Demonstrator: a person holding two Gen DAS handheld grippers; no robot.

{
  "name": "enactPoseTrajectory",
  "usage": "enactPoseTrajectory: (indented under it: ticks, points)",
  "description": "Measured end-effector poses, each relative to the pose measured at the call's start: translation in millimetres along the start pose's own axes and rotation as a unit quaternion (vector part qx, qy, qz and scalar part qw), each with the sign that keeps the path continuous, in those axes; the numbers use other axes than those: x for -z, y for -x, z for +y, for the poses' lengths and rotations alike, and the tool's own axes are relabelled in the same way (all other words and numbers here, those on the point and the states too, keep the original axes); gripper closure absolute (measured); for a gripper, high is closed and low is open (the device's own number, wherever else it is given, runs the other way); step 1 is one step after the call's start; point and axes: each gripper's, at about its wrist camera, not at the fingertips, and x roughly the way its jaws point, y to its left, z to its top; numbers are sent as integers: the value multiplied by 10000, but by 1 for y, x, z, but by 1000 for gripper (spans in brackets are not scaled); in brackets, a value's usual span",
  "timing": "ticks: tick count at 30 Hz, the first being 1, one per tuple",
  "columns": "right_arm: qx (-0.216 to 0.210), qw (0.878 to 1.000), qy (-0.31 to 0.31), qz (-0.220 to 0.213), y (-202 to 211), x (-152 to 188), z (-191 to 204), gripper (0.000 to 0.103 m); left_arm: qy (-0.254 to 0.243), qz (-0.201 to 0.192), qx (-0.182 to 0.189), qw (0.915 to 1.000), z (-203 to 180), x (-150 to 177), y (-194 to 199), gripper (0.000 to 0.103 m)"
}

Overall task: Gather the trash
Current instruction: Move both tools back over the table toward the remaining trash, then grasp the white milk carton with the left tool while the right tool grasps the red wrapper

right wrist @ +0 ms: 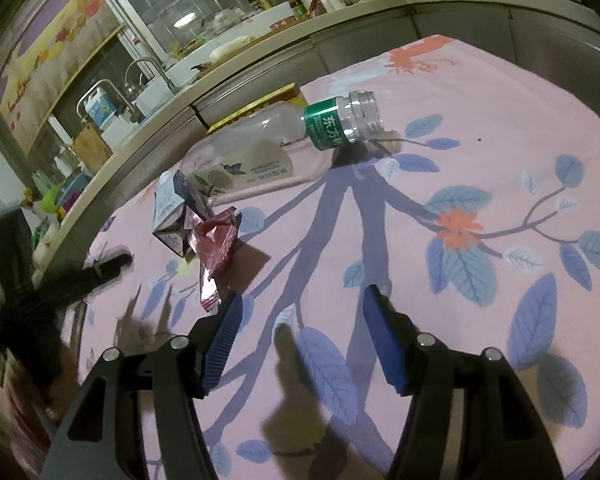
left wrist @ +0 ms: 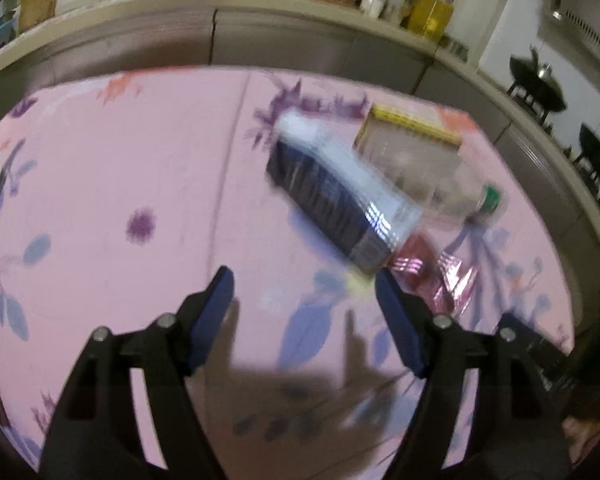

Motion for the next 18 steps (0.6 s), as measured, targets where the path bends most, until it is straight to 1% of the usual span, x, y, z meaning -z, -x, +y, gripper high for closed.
enactPoseTrajectory:
  ticks: [1,2,4,6,8,9,10,12,14,15,16,17,18]
  points:
    - [19,10000,39,4,-1,0,2,43,51,-18,110,9999,-2,-8,0,22]
    - [27,10000,72,15,-1,1,3,43,97,-32,222,9997,-5,-18,-1,20]
    - [32,9999,93,37,-2,1,5,43,170,-36,185,9997,-13,-35,-9,19]
    - [24,9999,88,57,-2,1,6,43,164,57,199,9997,-22,-49,-24,19]
    - [11,10000,69,67,-2,1,6,43,46,133,89,9999,-34,-55,-37,19]
    - [6,10000,59,74,-1,2,6,43,-83,178,-53,9998,-42,-56,-45,19]
    - [3,10000,54,75,-1,2,6,43,-186,227,-181,9994,-47,-55,-51,19]
    - [2,9999,48,97,-2,1,6,43,-275,360,-322,9985,-50,-51,-59,19]
    - [-14,9999,31,128,-3,-1,6,43,-269,395,-363,9982,-45,-44,-62,25]
    - [-49,9999,26,138,-4,-3,6,43,-282,375,-267,9985,-40,-40,-61,28]
    - [-69,9999,43,140,-5,-5,7,43,-276,336,-146,9989,-35,-37,-58,35]
    - [-93,9998,127,139,-7,-8,11,43,-284,331,-79,9990,-32,-35,-56,39]
    - [-107,9996,228,132,-9,-9,15,43,-325,325,-75,9989,-29,-34,-52,46]
